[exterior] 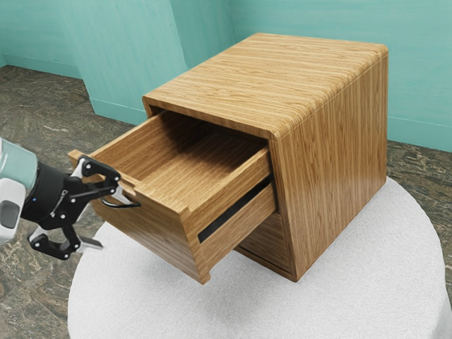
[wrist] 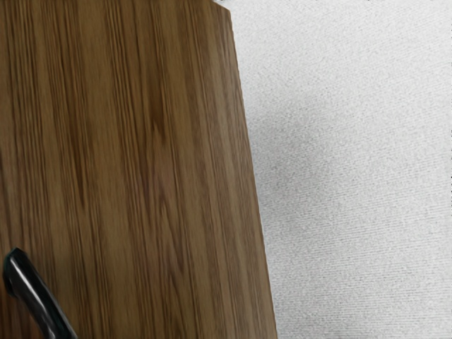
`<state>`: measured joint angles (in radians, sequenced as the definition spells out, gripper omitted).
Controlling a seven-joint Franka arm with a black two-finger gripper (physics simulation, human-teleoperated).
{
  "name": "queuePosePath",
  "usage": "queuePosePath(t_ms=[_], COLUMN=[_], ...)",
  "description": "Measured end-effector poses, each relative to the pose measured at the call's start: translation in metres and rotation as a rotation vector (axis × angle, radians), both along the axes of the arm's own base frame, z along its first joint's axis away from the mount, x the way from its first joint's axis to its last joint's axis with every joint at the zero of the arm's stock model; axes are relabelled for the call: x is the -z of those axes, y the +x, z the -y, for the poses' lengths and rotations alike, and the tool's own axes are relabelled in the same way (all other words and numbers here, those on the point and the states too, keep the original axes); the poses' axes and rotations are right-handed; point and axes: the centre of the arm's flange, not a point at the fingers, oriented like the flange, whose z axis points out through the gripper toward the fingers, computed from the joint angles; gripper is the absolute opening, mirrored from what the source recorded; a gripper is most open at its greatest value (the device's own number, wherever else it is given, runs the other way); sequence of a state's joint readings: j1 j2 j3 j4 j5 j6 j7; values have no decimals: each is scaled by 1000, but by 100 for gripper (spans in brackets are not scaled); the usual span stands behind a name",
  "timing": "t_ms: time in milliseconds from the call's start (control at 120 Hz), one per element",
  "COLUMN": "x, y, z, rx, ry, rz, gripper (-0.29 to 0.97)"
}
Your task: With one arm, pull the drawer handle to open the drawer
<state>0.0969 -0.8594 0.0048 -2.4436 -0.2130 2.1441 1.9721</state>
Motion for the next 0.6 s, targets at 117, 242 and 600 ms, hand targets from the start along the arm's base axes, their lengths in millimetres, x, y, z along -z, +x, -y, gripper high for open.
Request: queuePosePath(t_ms=[117, 242, 600], x=[-11, -16, -173], y=[-13, -21, 78], z=[-5, -13, -33], rx=[-5, -14, -222], ry=[-9, -23, -4], rz=[23, 27, -120], gripper=[43, 56, 67])
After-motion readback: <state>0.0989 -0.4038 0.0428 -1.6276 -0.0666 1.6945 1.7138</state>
